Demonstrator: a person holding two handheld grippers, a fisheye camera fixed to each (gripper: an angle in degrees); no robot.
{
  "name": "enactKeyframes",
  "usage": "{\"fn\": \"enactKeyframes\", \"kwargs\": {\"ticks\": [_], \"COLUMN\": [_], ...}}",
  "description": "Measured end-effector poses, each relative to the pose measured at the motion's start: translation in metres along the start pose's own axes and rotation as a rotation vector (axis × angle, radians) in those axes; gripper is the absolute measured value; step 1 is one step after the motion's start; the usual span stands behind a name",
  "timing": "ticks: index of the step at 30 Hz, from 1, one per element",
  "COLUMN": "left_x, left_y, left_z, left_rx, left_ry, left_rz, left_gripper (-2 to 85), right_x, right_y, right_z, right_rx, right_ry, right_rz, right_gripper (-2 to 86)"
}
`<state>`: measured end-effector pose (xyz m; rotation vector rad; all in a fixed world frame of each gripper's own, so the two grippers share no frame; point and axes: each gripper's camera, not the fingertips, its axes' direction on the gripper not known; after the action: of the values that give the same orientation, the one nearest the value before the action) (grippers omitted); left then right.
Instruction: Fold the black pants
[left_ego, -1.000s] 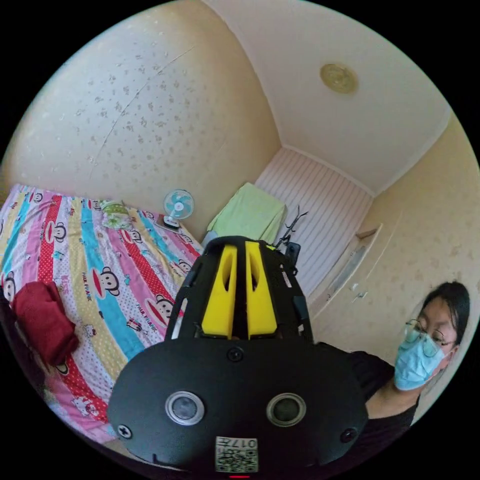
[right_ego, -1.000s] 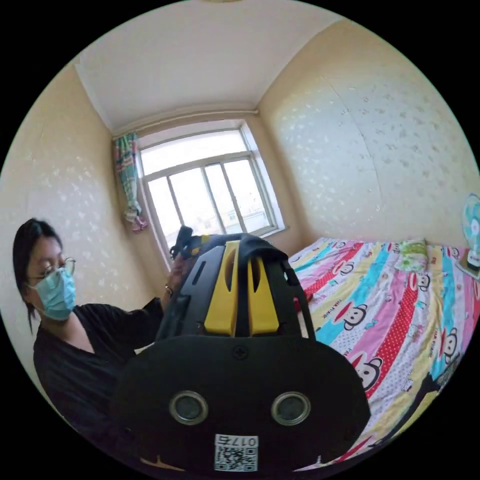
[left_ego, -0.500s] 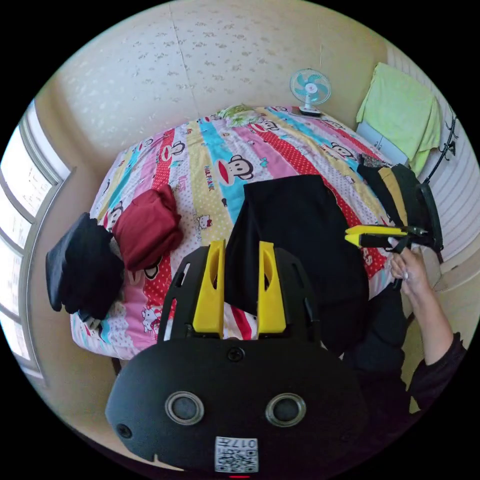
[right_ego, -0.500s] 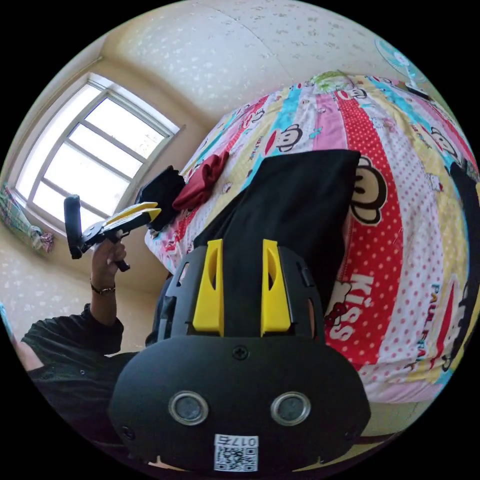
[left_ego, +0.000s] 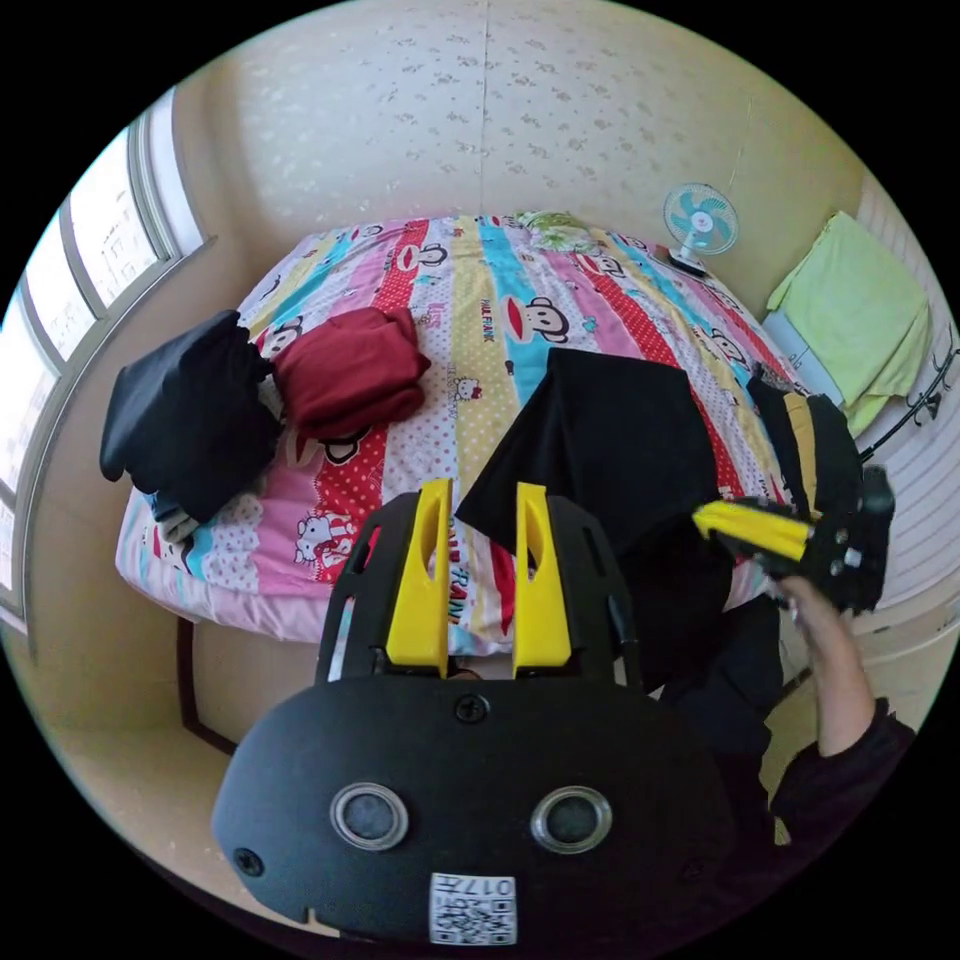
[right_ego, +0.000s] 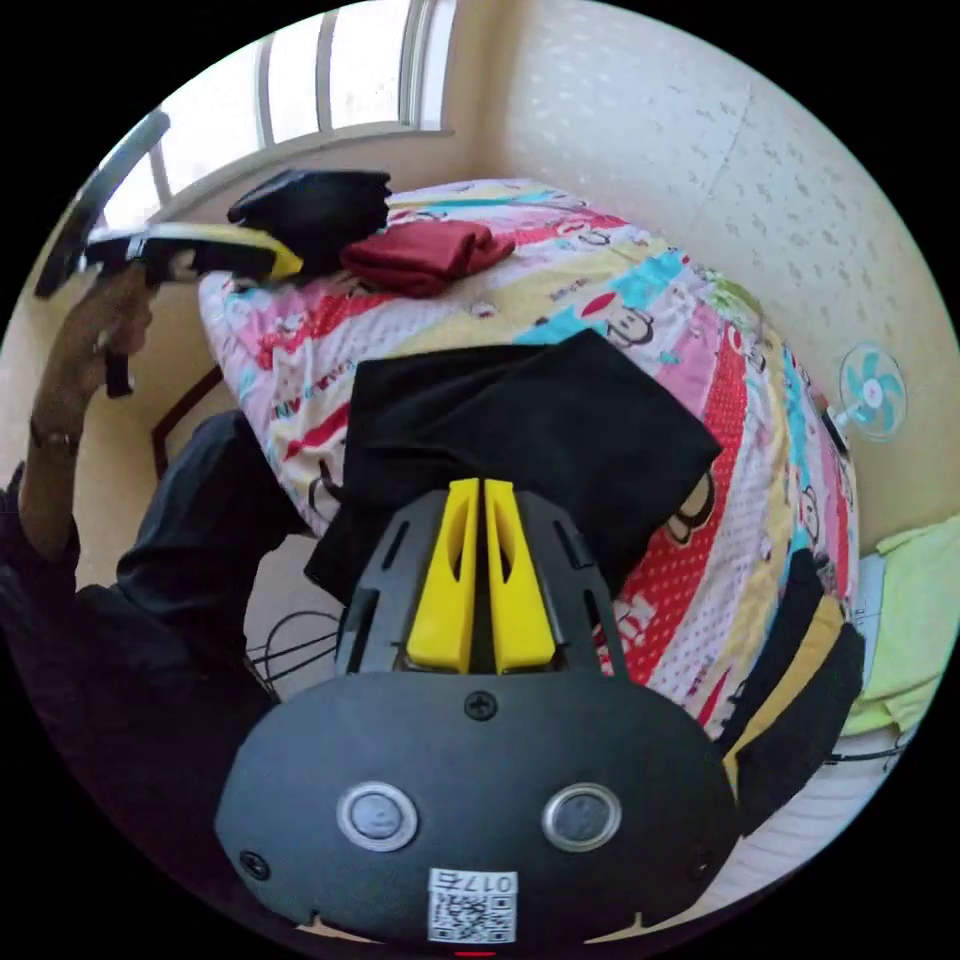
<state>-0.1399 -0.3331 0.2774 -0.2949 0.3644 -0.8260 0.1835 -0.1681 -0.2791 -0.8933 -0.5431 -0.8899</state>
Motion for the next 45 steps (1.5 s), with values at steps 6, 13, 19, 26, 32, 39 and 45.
{"fn": "enactKeyframes", "kwargs": {"ticks": [6,13,19,26,32,39,45], "left_x": [-0.012,-0.01,0.028,0.078,0.048,0.034,0.028], "left_y": [-0.006,-0.012,-0.029,-0.054,-0.196,-0.387,-0.247], "left_z": [0.018,0.061,0.133,0.227,0.182,0.041,0.161], "left_rx": [-0.069,-0.112,-0.14,-0.36,-0.361,0.229,-0.182], "left_ry": [-0.053,0.068,0.267,0.245,0.741,0.603,0.456], "left_rz": [-0.034,-0.031,0.098,0.341,0.274,0.165,0.357], "left_gripper": [10.0,11.3,14.0,4.8,0.2,8.4,11.2], "right_x": [0.221,0.165,0.064,0.035,0.049,0.05,-0.011], "right_y": [-0.127,-0.088,0.066,0.163,0.197,0.194,0.147], "right_z": [-0.151,-0.036,0.084,0.047,0.044,0.033,0.035], "right_rx": [0.501,0.241,0.034,0.212,0.255,0.311,0.137], "right_ry": [0.164,-0.2,-0.28,-0.359,-0.453,-0.485,-0.492], "right_rz": [0.608,0.434,0.49,0.627,0.695,0.721,0.543], "right_gripper": [1.6,9.7,11.3,11.2,12.2,13.4,15.6]}}
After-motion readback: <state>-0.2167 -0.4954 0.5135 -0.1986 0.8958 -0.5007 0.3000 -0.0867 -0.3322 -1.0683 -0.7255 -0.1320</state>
